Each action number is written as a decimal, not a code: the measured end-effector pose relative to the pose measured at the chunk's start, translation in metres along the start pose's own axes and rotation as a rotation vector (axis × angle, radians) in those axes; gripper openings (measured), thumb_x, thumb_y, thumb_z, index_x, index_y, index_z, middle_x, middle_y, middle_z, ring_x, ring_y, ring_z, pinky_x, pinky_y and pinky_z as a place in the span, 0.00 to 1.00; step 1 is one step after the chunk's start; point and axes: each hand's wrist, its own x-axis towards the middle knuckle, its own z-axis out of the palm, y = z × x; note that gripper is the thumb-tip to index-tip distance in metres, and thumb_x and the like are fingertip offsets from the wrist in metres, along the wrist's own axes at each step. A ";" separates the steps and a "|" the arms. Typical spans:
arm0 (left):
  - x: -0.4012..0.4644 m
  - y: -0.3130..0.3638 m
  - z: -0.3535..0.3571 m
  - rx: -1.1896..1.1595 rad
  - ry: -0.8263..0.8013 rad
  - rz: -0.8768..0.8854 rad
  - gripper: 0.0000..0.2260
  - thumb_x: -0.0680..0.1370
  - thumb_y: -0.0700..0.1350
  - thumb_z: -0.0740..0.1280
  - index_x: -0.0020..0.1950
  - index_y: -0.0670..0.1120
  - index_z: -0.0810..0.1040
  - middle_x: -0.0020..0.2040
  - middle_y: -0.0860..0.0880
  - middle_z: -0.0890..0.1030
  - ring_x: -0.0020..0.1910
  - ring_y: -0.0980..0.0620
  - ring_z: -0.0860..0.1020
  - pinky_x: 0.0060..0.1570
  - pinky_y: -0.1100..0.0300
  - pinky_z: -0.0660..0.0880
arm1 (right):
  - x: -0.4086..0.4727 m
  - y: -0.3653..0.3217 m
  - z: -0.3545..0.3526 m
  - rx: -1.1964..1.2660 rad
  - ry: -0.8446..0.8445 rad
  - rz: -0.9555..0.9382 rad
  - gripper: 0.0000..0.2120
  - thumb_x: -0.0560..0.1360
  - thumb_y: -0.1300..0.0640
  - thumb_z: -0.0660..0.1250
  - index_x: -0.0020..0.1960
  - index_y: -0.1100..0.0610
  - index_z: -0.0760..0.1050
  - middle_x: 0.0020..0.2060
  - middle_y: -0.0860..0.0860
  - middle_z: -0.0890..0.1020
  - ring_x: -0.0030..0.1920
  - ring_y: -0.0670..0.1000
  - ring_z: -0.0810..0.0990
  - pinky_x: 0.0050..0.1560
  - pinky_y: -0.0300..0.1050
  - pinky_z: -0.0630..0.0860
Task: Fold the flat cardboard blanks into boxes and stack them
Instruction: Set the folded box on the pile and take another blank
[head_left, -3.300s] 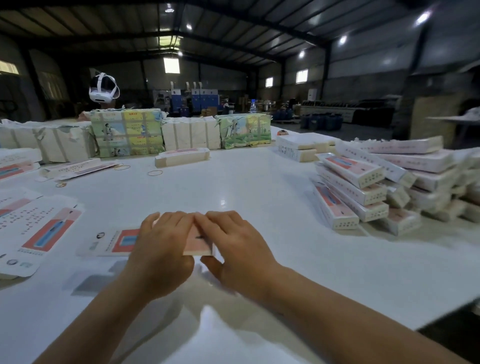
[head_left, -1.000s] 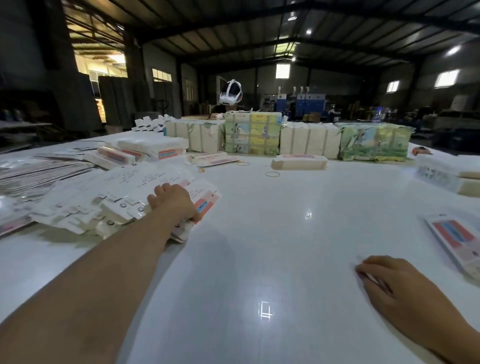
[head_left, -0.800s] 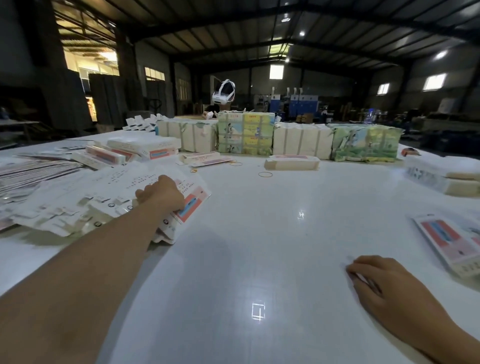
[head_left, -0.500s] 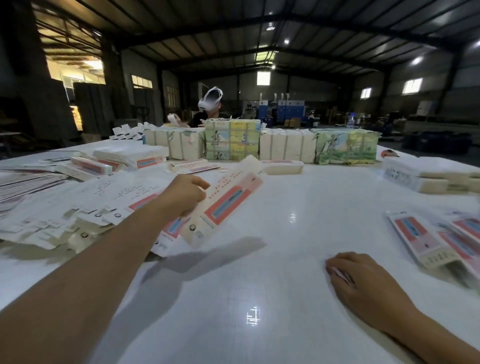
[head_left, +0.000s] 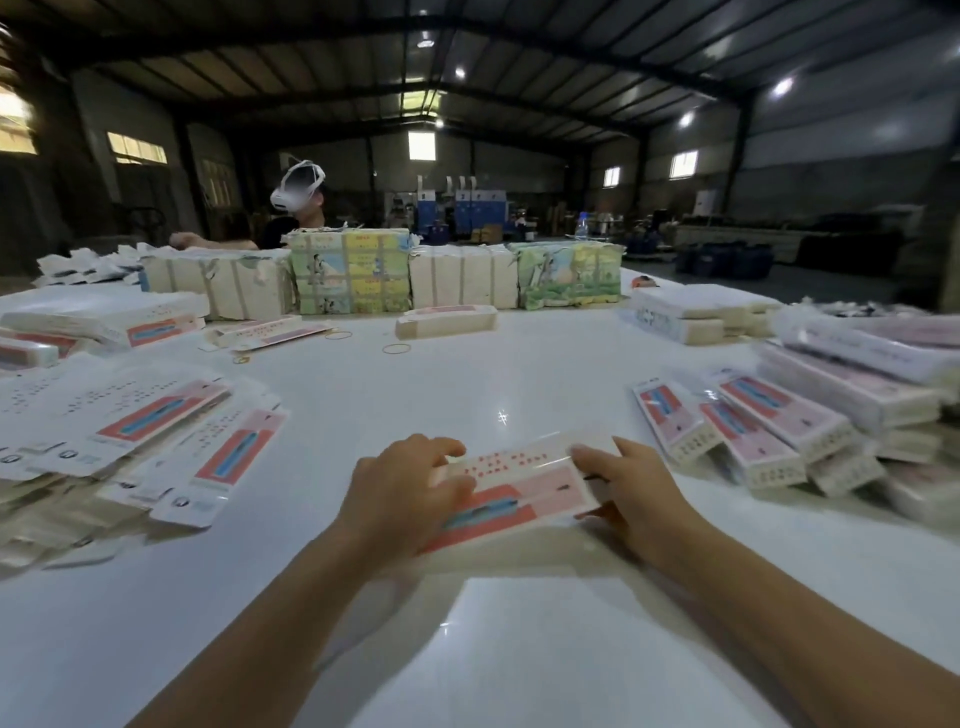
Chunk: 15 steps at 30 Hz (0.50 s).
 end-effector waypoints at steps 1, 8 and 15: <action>-0.003 0.003 0.005 0.095 0.004 0.078 0.30 0.70 0.66 0.58 0.68 0.56 0.69 0.62 0.55 0.75 0.56 0.55 0.74 0.60 0.51 0.71 | -0.001 0.000 0.002 -0.034 -0.010 -0.018 0.04 0.77 0.64 0.63 0.45 0.63 0.76 0.37 0.58 0.85 0.38 0.58 0.85 0.29 0.43 0.78; -0.001 0.015 0.036 0.427 0.128 0.228 0.48 0.66 0.74 0.60 0.76 0.51 0.46 0.69 0.53 0.63 0.66 0.52 0.63 0.70 0.53 0.57 | -0.006 0.001 0.005 -0.040 -0.100 -0.102 0.05 0.78 0.61 0.63 0.50 0.58 0.78 0.40 0.56 0.85 0.39 0.56 0.84 0.36 0.48 0.80; 0.000 0.014 0.030 0.369 0.301 0.112 0.43 0.66 0.73 0.62 0.73 0.52 0.57 0.61 0.52 0.72 0.55 0.53 0.71 0.57 0.58 0.70 | -0.013 0.005 0.004 -0.621 0.169 -0.737 0.18 0.80 0.53 0.60 0.68 0.41 0.63 0.65 0.43 0.65 0.61 0.44 0.71 0.53 0.25 0.71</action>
